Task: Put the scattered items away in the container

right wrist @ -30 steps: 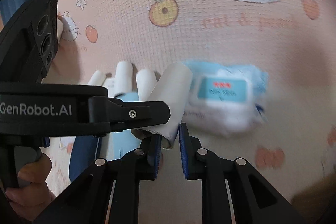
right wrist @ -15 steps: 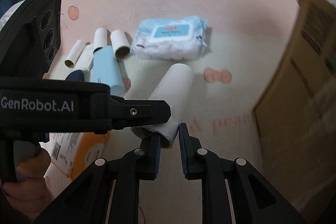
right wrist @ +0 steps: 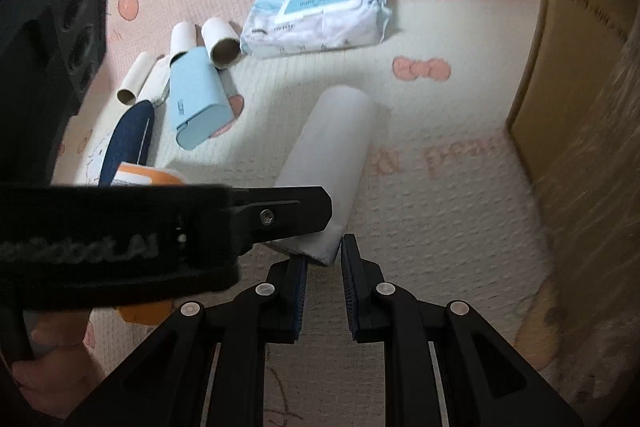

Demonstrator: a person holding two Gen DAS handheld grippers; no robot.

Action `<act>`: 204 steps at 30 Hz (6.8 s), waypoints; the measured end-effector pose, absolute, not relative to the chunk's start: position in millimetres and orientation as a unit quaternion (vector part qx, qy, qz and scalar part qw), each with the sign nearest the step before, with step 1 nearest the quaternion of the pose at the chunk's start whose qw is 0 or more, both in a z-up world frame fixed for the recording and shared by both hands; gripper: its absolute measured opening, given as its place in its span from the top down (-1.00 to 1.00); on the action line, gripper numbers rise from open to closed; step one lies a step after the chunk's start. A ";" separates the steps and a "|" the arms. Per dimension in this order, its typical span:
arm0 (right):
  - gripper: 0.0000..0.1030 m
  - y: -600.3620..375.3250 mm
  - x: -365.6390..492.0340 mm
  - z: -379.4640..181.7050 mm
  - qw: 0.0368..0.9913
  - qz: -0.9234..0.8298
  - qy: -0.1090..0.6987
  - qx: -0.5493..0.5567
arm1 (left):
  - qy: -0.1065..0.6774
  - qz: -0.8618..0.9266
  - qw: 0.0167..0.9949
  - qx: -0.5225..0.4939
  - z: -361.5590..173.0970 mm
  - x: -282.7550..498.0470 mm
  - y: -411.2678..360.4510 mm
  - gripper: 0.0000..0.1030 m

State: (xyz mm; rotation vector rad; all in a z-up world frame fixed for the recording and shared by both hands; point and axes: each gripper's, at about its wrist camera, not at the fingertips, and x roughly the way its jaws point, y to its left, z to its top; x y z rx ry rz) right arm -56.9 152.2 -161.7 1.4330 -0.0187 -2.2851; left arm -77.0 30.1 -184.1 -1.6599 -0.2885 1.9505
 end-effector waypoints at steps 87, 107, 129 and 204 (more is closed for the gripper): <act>-0.22 161.3 -149.8 -137.2 0.268 -0.828 0.013 0.492 | -0.222 0.707 0.185 -0.645 -190.5 -129.7 -11.0 0.26; -0.22 143.1 -159.1 -142.8 0.311 -0.805 -0.020 0.506 | -0.243 0.691 0.200 -0.651 -196.1 -143.5 -6.6 0.39; -0.12 134.9 -110.1 -71.1 0.302 -0.821 0.022 0.483 | -0.262 0.726 0.229 -0.593 -118.6 -116.0 -29.9 0.39; -0.14 455.0 -126.9 -45.2 0.114 -0.702 0.203 0.672 | -0.036 0.556 0.376 -0.740 -109.7 -33.4 364.1 0.43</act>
